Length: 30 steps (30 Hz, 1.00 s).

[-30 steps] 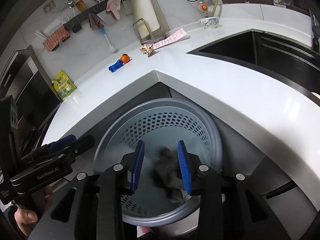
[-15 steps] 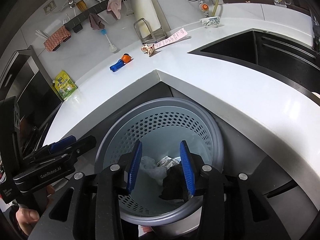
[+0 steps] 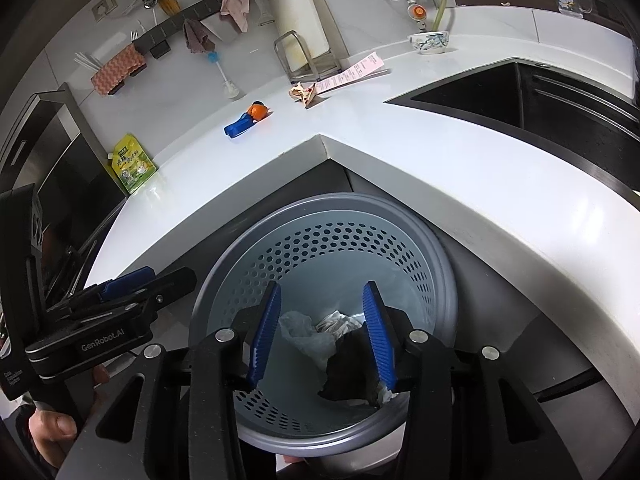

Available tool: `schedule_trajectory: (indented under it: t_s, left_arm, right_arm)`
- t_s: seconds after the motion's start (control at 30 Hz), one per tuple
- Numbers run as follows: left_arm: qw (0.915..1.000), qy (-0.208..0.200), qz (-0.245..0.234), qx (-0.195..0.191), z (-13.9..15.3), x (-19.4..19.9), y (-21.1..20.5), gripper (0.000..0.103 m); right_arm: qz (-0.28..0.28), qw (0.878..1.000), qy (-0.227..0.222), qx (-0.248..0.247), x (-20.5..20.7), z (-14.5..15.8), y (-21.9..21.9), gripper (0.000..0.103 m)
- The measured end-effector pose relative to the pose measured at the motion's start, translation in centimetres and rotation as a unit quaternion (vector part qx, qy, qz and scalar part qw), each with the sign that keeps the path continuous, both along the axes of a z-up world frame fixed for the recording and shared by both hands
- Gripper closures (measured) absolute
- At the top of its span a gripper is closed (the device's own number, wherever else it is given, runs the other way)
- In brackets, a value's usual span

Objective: Collect trash
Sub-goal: 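Move the right tool to the red-and-white snack wrapper and close on it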

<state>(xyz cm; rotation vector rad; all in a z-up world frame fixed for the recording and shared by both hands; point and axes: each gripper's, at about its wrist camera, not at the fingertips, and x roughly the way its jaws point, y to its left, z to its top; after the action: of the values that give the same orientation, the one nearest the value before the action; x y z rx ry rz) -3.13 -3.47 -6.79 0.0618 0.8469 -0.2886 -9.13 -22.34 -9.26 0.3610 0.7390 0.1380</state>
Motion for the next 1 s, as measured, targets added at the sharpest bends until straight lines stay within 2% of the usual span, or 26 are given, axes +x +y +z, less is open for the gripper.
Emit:
schedule_trajectory:
  t_s: [0.07,0.27,0.57,0.9,1.0]
  left_arm:
    - [1.0000,0.004,0.002,-0.006,0.0,0.3,0.2,0.023]
    - [0.9998,0.001,0.013,-0.012,0.3,1.5,1.0,0.023]
    - [0.9987,-0.003,0.042,-0.027,1.7,5.3,3.4,0.023]
    - [0.9964,-0.044,0.061,-0.039,5.8,10.7,5.3,0.017]
    - [0.9946,-0.058,0.072,-0.047,7.0,12.8,6.2,0.013]
  right_arm:
    - [0.002,1.000,0.000,-0.001,0.3,0.1,0.1,0.061]
    - [0.008,1.000,-0.002,-0.008,1.7,0.6,0.3,0.058]
    - [0.010,0.999,-0.014,-0.032,4.2,2.4,0.0,0.055]
    - [0.040,0.997,-0.041,-0.055,10.1,5.7,0.3,0.052]
    - [0.047,0.995,-0.055,-0.065,12.2,7.0,0.2,0.048]
